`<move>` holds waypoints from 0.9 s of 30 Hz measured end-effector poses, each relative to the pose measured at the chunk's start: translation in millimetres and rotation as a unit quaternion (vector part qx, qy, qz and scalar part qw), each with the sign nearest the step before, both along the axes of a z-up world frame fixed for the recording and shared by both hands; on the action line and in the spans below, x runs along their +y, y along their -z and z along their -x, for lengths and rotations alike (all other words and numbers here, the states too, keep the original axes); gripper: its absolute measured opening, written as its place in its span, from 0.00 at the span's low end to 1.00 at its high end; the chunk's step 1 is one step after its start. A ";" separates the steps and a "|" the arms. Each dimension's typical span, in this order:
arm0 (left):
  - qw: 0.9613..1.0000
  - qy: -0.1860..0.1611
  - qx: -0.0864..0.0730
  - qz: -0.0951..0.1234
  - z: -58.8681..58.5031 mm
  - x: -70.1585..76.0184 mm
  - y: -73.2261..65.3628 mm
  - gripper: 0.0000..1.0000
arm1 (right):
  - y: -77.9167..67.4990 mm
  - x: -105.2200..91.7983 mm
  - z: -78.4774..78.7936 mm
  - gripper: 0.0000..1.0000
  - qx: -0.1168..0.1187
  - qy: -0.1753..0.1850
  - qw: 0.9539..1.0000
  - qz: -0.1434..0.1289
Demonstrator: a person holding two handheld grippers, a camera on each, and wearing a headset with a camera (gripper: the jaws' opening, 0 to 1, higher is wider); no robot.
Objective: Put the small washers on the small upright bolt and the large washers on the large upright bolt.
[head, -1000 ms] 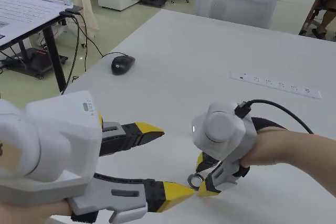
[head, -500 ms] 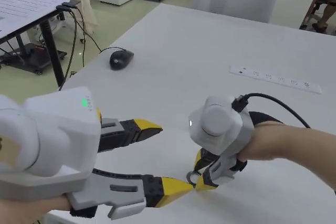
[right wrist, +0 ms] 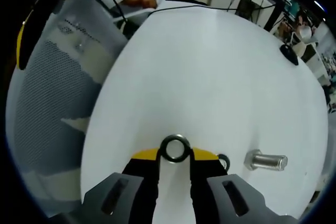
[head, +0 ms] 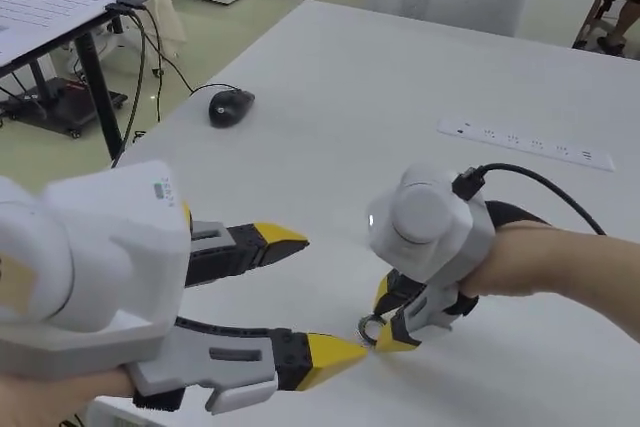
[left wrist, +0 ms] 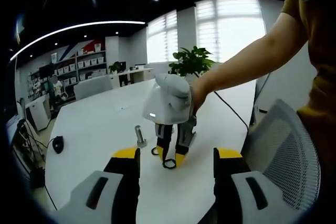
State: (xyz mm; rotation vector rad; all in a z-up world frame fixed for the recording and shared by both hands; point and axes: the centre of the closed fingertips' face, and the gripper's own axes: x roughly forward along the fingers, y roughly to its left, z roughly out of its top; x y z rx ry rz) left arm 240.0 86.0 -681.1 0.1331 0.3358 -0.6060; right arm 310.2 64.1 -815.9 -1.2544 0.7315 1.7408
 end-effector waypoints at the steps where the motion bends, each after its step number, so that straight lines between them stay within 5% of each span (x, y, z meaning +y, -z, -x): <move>1: 1.000 0.000 0.000 0.002 -0.4 -0.6 -0.1 0.55 | -4.0 -1.6 -3.5 0.21 -0.002 0.000 1.000 0.001; 16: 1.000 0.011 0.002 0.005 -6.5 -7.2 0.5 0.55 | -65.0 1.7 -79.6 0.21 -0.061 0.044 0.997 -0.033; 27: 1.000 0.009 0.004 0.005 -11.8 -3.0 0.8 0.55 | -70.9 24.3 -110.2 0.22 -0.086 0.036 0.995 -0.023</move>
